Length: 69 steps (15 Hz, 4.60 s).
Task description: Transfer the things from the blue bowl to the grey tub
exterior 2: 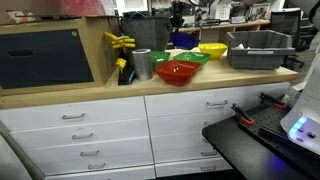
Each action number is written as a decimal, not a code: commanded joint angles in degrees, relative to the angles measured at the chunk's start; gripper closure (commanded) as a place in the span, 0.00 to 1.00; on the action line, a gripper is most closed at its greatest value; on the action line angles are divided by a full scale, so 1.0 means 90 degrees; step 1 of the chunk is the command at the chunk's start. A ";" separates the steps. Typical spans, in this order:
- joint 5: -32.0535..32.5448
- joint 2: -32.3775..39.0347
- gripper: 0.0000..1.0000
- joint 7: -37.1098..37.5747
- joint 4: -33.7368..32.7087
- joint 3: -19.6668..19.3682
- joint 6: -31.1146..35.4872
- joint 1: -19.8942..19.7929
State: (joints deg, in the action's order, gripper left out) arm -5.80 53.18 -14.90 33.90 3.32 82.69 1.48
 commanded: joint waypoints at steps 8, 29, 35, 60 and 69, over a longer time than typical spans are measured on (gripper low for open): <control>0.0199 0.0293 0.99 -0.0267 0.0096 -0.0138 0.0461 -0.0053; -0.0020 0.0160 0.27 -0.0087 0.0355 0.0090 0.0176 -0.0012; -0.0644 -0.0494 0.00 0.0677 0.0472 0.0169 -0.1303 -0.0334; -0.0287 -0.5358 0.00 0.1297 0.5083 -0.0145 -0.1475 -0.0439; -0.0437 -0.7552 0.00 0.1285 0.7930 -0.0332 -0.0097 -0.0382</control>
State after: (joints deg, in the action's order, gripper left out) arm -9.24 -6.84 -2.07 94.19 1.40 76.47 -2.60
